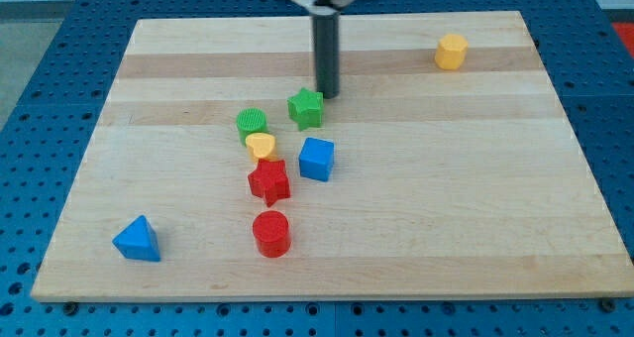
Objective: Place the green star on top of the green circle
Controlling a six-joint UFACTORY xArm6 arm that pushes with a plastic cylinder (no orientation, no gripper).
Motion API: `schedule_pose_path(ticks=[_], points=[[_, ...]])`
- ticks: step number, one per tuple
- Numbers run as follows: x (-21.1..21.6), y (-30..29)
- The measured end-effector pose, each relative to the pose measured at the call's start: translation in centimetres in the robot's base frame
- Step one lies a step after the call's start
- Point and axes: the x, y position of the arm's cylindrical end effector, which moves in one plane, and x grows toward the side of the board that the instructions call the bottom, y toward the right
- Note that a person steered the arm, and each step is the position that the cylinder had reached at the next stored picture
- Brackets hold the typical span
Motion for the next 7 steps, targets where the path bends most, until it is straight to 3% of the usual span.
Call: schedule_pose_path(ticks=[1,2,7], points=[[5.5,1.1],[7.5,0.7],[3.9,-6.6]])
